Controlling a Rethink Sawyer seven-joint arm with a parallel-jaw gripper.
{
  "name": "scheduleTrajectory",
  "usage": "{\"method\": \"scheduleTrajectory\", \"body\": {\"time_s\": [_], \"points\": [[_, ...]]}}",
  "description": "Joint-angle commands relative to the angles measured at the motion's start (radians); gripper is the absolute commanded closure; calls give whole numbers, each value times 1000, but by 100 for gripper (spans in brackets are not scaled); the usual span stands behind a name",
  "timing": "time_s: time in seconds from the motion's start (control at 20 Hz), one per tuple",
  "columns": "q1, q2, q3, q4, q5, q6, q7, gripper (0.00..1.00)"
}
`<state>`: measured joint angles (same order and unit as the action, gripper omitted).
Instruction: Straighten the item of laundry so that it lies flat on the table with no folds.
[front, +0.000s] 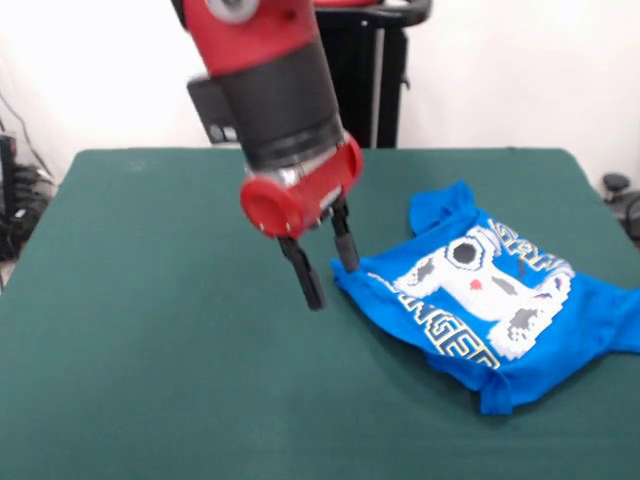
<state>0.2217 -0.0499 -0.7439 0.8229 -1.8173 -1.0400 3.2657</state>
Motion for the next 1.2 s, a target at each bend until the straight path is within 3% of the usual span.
{"method": "scheduleTrajectory", "body": {"time_s": [0.05, 0.8, 1.2], "points": [[-6, 125, 101, -82, 7, -124, 350, 0], [-21, 83, 125, -3, 168, -48, 286, 0], [11, 42, 118, 81, 257, -15, 272, 0]]}}
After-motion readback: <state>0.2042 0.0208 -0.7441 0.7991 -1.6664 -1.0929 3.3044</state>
